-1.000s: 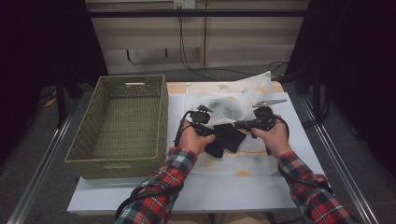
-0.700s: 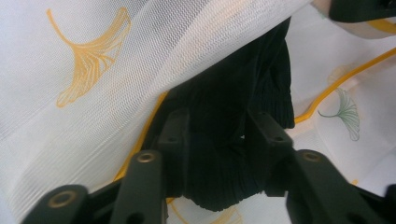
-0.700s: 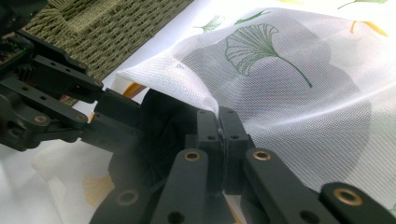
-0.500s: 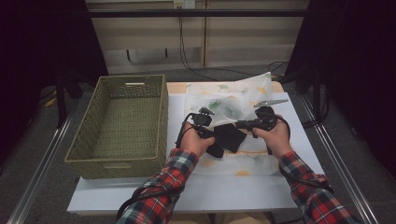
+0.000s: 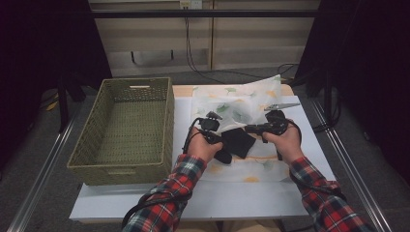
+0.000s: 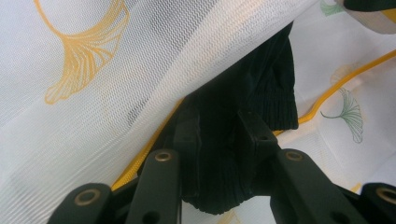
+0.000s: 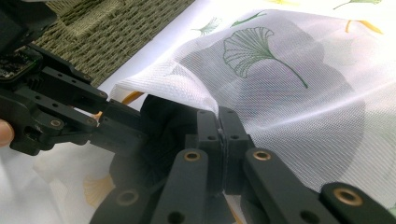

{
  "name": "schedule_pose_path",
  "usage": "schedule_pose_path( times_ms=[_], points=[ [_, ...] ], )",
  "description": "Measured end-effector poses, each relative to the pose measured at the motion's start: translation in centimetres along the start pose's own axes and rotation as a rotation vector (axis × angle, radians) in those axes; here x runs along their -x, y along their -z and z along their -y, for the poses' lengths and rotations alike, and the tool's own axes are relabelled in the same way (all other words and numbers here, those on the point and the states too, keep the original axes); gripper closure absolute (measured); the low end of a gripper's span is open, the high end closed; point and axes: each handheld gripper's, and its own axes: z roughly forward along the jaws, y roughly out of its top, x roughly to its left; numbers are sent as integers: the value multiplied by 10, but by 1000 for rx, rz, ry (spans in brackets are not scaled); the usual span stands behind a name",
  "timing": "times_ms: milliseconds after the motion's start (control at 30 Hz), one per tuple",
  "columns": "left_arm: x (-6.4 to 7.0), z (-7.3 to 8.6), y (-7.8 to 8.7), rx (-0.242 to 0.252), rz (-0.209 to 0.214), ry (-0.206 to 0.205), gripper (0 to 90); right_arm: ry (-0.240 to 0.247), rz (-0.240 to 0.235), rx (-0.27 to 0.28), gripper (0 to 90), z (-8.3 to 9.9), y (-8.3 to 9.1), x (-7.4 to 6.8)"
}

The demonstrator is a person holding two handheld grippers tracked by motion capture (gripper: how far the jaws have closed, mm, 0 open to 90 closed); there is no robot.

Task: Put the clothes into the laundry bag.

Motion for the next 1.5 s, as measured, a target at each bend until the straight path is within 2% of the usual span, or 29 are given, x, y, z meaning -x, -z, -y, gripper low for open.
schedule_pose_path(
  times_ms=[33, 300, 467, 1333, 1367, 1500],
  points=[
    [0, 0, 0, -9, 2, -7, 728, -2, 0, -1, 897, 0, 0, 0],
    [2, -3, -2, -1, 3, 32, 791, -3, 0, -4, 897, 0, 0, 0],
    [1, -4, -3, 9, 5, 51, 801, -5, 1, -2, 897, 1, 0, 1],
    [2, -14, -9, 39, 11, 51, 804, -2, -3, 1, 897, 1, 0, 1],
    [3, -14, -10, 50, 13, 66, 804, -4, -3, 1, 897, 1, 0, 1],
    [2, -14, -11, 51, 12, 68, 804, -1, -3, 2, 897, 1, 1, 1]
  ],
)
